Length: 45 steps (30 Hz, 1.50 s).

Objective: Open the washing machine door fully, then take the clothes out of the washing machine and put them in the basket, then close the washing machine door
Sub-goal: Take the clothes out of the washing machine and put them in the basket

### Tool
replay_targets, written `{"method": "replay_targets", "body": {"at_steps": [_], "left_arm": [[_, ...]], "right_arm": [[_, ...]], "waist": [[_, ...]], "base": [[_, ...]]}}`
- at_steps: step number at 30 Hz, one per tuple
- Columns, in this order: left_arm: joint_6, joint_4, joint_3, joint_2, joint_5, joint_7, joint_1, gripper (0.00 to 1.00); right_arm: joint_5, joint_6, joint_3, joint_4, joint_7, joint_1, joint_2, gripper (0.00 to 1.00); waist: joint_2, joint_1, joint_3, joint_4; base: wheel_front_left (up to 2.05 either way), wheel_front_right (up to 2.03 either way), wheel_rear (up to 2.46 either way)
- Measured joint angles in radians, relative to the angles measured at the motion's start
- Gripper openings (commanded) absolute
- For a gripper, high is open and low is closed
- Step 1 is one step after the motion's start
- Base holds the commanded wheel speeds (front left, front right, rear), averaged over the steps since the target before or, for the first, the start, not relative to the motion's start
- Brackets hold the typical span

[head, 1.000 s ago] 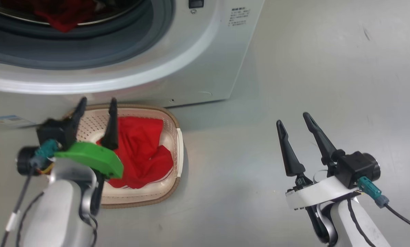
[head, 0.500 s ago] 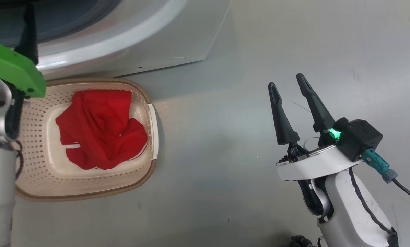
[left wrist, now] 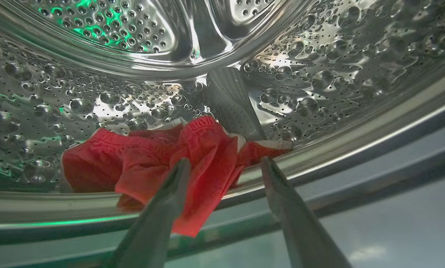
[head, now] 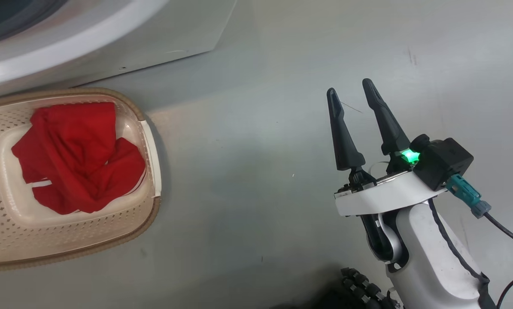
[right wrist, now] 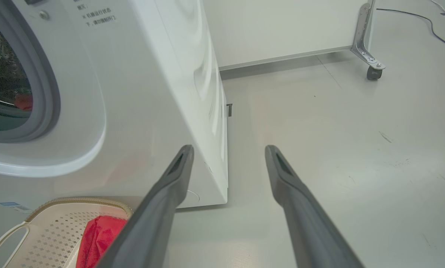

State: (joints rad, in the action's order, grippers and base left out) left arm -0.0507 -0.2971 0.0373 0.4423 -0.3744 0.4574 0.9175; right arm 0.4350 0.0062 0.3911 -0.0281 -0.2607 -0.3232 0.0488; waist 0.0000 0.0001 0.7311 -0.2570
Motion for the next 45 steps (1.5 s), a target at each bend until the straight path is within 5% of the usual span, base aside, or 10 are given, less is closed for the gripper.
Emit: {"method": "replay_targets", "body": {"at_steps": [16,27,29,31,32,45], "left_arm": [[-0.009,-0.086,-0.007,0.142,0.037,0.241,0.168,1.0],[-0.001,-0.139,-0.01,0.15,0.03,0.379,0.206,1.0],[0.003,-0.139,-0.01,0.15,0.028,0.394,0.212,0.48],[0.003,-0.139,-0.011,0.15,0.027,0.404,0.217,0.11],[0.003,-0.14,-0.012,0.15,0.026,0.405,0.221,0.0],[0.015,-0.131,-0.045,0.136,-0.015,0.395,0.232,0.0]], "right_arm": [[0.068,-0.011,0.059,0.006,0.0,-0.042,-0.001,1.0],[0.076,-0.019,0.063,0.007,0.0,-0.061,-0.001,1.0],[0.076,-0.019,0.063,0.007,0.0,-0.062,-0.001,1.0],[0.076,-0.019,0.064,0.007,0.0,-0.063,-0.001,1.0],[0.076,-0.019,0.065,0.007,0.0,-0.064,-0.001,1.0],[0.075,-0.02,0.056,0.012,0.0,-0.089,-0.001,1.0]], "waist": [[0.0,0.0,0.06,-0.084],[0.0,0.0,0.08,-0.104],[0.0,0.0,0.081,-0.105],[0.0,0.0,0.083,-0.105],[0.0,0.0,0.084,-0.105],[0.0,0.0,0.096,-0.096]], "base": [[0.0,0.0,0.0],[0.0,0.0,0.0],[0.0,0.0,0.0],[0.0,0.0,0.0],[0.0,0.0,0.0],[0.0,0.0,0.0]]}}
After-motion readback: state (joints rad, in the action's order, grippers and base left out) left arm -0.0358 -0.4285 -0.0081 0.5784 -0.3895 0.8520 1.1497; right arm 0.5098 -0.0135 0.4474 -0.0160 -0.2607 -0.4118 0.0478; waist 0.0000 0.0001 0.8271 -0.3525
